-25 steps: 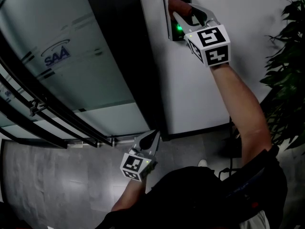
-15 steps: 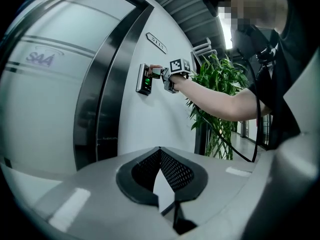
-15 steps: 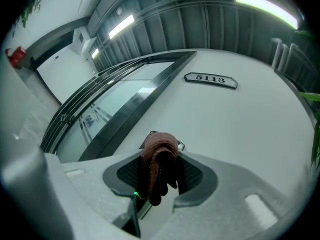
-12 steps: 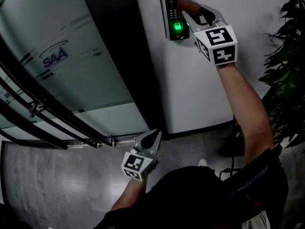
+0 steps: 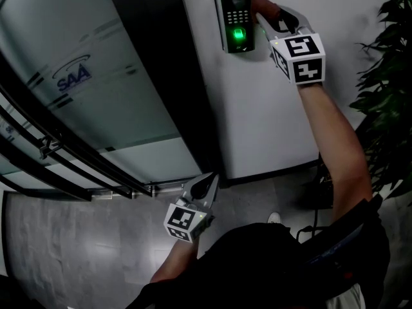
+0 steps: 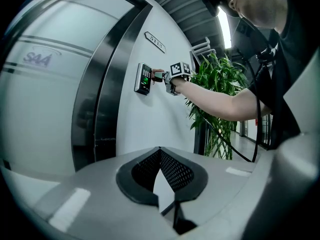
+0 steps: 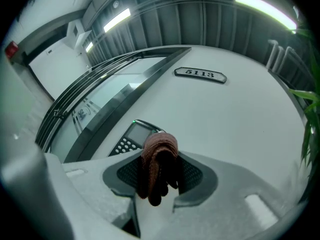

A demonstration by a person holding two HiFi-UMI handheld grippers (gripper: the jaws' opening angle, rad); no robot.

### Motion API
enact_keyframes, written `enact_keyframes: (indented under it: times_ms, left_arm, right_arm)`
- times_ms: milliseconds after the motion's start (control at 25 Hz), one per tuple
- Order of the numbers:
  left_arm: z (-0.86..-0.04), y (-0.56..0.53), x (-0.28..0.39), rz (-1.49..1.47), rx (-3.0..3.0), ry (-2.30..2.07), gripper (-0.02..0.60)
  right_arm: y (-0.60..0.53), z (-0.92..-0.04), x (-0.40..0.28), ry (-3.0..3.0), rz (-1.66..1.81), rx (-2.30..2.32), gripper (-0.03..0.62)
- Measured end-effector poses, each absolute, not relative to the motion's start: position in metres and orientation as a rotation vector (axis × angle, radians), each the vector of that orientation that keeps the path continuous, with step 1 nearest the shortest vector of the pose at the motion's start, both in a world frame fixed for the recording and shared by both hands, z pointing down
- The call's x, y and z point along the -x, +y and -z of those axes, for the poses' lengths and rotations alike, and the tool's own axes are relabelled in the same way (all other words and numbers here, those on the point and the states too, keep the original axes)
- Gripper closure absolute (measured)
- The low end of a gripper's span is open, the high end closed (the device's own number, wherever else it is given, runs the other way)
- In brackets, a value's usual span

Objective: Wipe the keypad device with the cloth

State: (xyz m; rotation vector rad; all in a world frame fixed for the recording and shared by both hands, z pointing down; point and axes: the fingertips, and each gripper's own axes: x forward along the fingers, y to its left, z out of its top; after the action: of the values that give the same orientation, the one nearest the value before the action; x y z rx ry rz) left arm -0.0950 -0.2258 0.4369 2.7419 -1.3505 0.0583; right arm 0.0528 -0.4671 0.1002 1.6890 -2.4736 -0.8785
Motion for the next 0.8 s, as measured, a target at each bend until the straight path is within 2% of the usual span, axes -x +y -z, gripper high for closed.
enact_keyframes:
  times_ms: [240,800]
  left_arm:
    - [-0.438,-0.225,0.094,-0.066,-2.743,-1.346,0.565]
    - [-0.442,-0.224,0.093,-0.074,-2.740,-1.337,0.565]
  right_arm:
    - [-0.453,-0.101,-0.056,-2.505,0.886,-1.715,0.453]
    - [-0.431,-0.167,0.019,-2.652,0.771,-1.537,0.453]
